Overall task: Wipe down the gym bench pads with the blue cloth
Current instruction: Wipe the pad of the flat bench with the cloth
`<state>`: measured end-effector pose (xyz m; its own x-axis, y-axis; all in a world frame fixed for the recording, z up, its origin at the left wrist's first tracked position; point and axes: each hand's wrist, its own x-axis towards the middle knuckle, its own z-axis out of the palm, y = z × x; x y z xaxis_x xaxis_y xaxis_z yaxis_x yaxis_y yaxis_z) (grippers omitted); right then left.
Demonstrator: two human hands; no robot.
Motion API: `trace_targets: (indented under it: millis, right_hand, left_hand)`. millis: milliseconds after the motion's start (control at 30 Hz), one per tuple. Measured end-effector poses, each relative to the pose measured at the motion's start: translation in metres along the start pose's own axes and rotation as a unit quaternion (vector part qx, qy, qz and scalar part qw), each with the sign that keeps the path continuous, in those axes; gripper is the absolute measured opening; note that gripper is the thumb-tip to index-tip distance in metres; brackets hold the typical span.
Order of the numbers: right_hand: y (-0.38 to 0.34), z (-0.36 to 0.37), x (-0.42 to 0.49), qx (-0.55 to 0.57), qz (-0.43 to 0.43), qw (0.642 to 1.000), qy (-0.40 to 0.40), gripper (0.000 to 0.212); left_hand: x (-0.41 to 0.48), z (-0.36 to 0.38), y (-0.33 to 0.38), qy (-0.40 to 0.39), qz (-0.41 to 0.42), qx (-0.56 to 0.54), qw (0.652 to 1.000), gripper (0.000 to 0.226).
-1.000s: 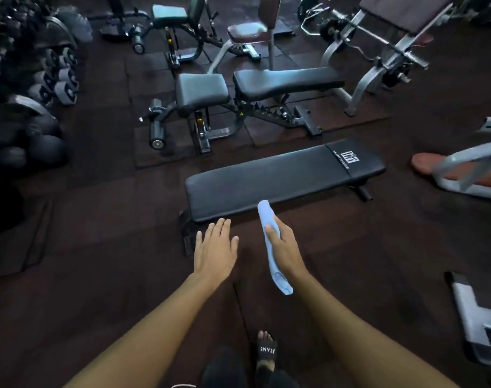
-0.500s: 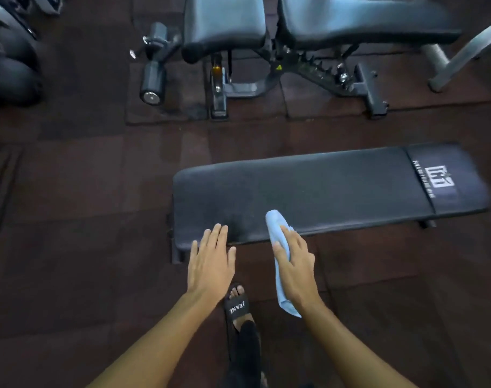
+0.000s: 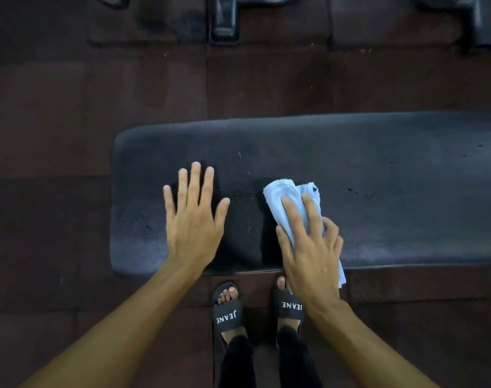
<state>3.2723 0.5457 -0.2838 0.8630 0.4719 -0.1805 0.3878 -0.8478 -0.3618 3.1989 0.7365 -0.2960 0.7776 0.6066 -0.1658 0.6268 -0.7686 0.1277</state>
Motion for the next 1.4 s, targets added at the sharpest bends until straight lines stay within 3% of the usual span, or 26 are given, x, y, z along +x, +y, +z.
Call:
trace_targets:
  millis: [133,367,567,700,800,900,1033,1200,1300,1367,1400]
  right_hand:
    - [0.024,0.012,0.005,-0.072,-0.049,0.996,0.004,0.052]
    - [0.011,0.013,0.099,-0.043,0.017,0.998,0.045,0.055]
    - [-0.05,0.041,0.102,-0.05,-0.108,0.992,0.031,0.056]
    - [0.001,0.032,0.035,-0.081,-0.163,0.983,-0.008,0.055]
    - [0.047,0.009,0.024,-0.101,-0.119,0.988,-0.014,0.055]
    - [0.043,0.003,0.066,-0.098,-0.041,0.994,0.019,0.056]
    - [-0.016,0.02,0.138,-0.056,-0.009,0.997,0.043,0.054]
    - [-0.089,0.044,0.124,-0.015,-0.084,0.996,0.014,0.056]
    - [-0.089,0.028,0.104,0.145,-0.082,0.985,-0.036,0.053]
    - [-0.07,0.01,0.104,0.251,-0.052,0.965,-0.049,0.05]
    - [-0.056,0.003,0.104,0.25,-0.036,0.967,-0.04,0.05]
  left_hand:
    - [0.002,0.022,-0.001,0.008,-0.014,0.025,1.0,0.064]
    - [0.002,0.027,0.0,0.018,-0.016,0.045,0.999,0.064]
    - [0.001,0.028,0.0,0.028,-0.013,0.055,0.998,0.062]
    - [-0.003,0.028,0.001,0.034,-0.008,0.051,0.998,0.063]
    - [0.002,0.028,0.0,0.032,-0.008,0.053,0.998,0.063]
    - [0.005,0.028,0.0,0.035,-0.008,0.05,0.998,0.063]
    - [0.004,0.031,0.0,0.042,-0.007,0.048,0.998,0.063]
    - [0.002,0.029,-0.002,0.044,-0.011,-0.001,0.999,0.061]
    - [0.001,0.017,0.004,0.066,-0.051,-0.146,0.986,0.055]
    - [0.005,0.005,0.02,0.093,-0.061,-0.181,0.977,0.051]
    - [0.01,-0.001,0.033,0.101,-0.053,-0.175,0.978,0.05]
